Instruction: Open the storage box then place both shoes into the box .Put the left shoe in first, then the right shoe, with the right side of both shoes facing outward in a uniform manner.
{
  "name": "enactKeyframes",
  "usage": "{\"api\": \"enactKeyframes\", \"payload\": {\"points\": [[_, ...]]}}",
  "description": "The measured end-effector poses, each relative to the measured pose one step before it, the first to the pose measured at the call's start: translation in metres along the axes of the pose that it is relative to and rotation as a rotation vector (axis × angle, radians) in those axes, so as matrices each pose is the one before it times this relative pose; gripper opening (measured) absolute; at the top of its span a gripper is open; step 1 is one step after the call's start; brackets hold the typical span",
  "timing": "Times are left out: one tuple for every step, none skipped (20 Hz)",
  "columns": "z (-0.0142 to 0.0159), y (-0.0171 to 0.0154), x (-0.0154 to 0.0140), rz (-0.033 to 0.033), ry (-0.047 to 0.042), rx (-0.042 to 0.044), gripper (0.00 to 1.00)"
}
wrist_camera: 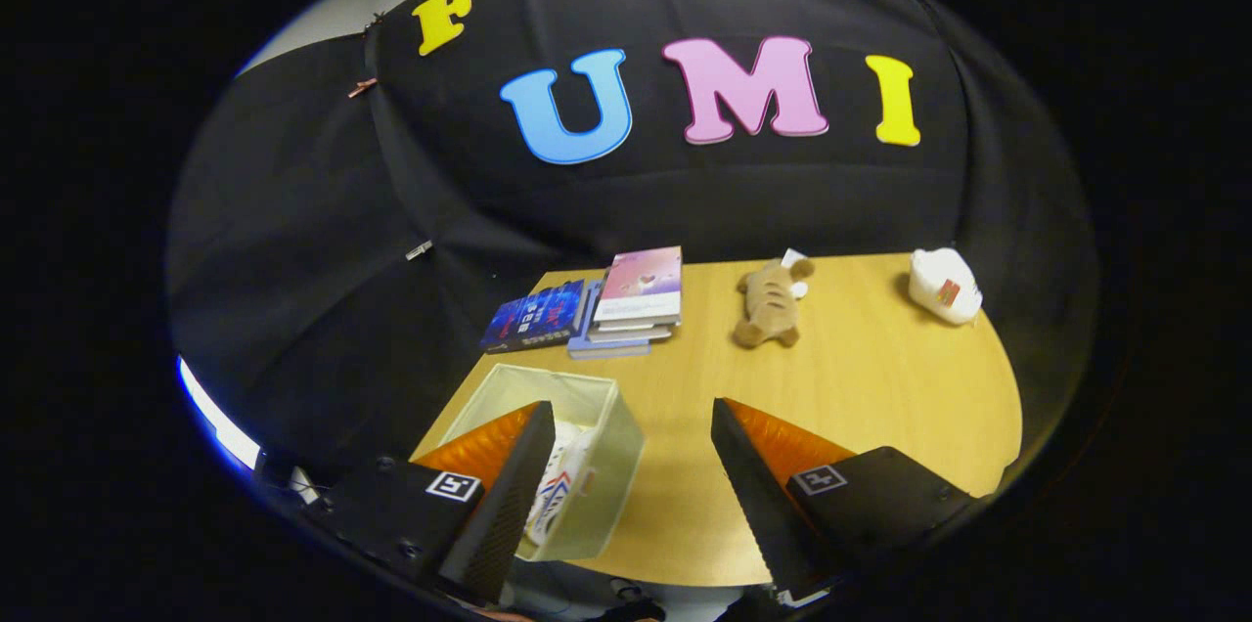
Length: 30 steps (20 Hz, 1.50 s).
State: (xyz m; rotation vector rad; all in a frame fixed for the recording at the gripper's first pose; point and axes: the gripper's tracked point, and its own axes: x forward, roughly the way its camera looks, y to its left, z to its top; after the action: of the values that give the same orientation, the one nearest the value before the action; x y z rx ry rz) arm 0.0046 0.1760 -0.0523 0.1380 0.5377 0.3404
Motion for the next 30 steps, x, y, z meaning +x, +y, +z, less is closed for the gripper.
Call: {"api": "enactKeyframes", "payload": {"points": [[0.00628,-0.01439,-0.00581,-0.01443,-0.03484,-0.03418,0.99],[-0.00438,-0.00631,-0.01464,-0.00961,-0.03335,-0.03534,0.99],[0.00818,-0.01281,-0.00854,-0.00667,-0.0395,-0.03581,0.99],[0.00812,-0.01454,-0.0071,-0.01038,-0.04364,-0.03597,0.99],[0.00795,-0.01673,-0.00599,-0.01334,-0.04469,-0.03092,0.99],[0.00814,-0.01522,-0.00684,-0.01494,-0.04759,-0.02327,0.99],[0.00676,-0.01293,-0.0076,-0.01328,-0.0404,-0.01037,0.99],[0.00663,-0.01402,-0.00478,-0.01313,-0.03705,0.00369,0.99],[0.00457,-0.01127,-0.00653,-0.01393,-0.02935,0.01018,0.99],[0.00258,-0.01154,-0.00409,-0.0148,-0.02148,0.01067,0.99],[0.00215,-0.009,-0.00581,-0.01204,-0.02204,0.00725,0.99],[0.00127,-0.00764,-0.00604,-0.01305,-0.01552,0.00797,0.99],[0.0023,-0.00289,-0.0059,0.00096,-0.01946,0.0055,0.99],[0.00264,-0.00327,-0.0056,-0.01307,-0.01971,-0.00679,0.99],[0.00198,-0.01126,-0.00243,-0.03549,-0.02006,-0.01261,0.99],[0.00144,-0.00663,-0.0022,-0.03163,-0.01857,-0.00658,0.98],[0.00164,0.00138,-0.00337,-0.01222,-0.01818,-0.00238,0.99],[-0.00433,-0.00037,-0.00215,-0.0153,0.00085,-0.00183,0.98],[-0.009,-0.00185,-0.00177,-0.01268,0.01787,0.00046,0.98],[-0.01013,-0.00278,-0.0022,-0.01768,0.02521,0.00245,0.97],[-0.00794,-0.00625,-0.00053,-0.03273,0.02043,0.00788,0.96],[-0.00579,-0.00308,-0.00093,-0.01917,0.00722,0.01575,0.96],[-0.00125,0.0042,-0.00119,-0.00373,-0.00074,0.01631,0.97],[-0.00178,0.0013,-0.00277,0.0011,-0.00314,0.015,0.97],[0.00167,0.00181,-0.00122,0.00274,-0.00994,0.0119,0.97],[0.00215,0.00009,-0.0005,0.00106,-0.01249,0.00864,0.97],[0.00377,-0.00046,0.0,-0.00304,-0.01305,0.00456,0.97],[0.00272,-0.00095,0.00121,-0.00674,-0.00998,0.00153,0.97],[0.00194,-0.00101,-0.00071,-0.00539,-0.00719,-0.00087,0.97],[0.00102,0.00017,0.0,-0.00228,-0.00424,-0.0001,0.97]]}}
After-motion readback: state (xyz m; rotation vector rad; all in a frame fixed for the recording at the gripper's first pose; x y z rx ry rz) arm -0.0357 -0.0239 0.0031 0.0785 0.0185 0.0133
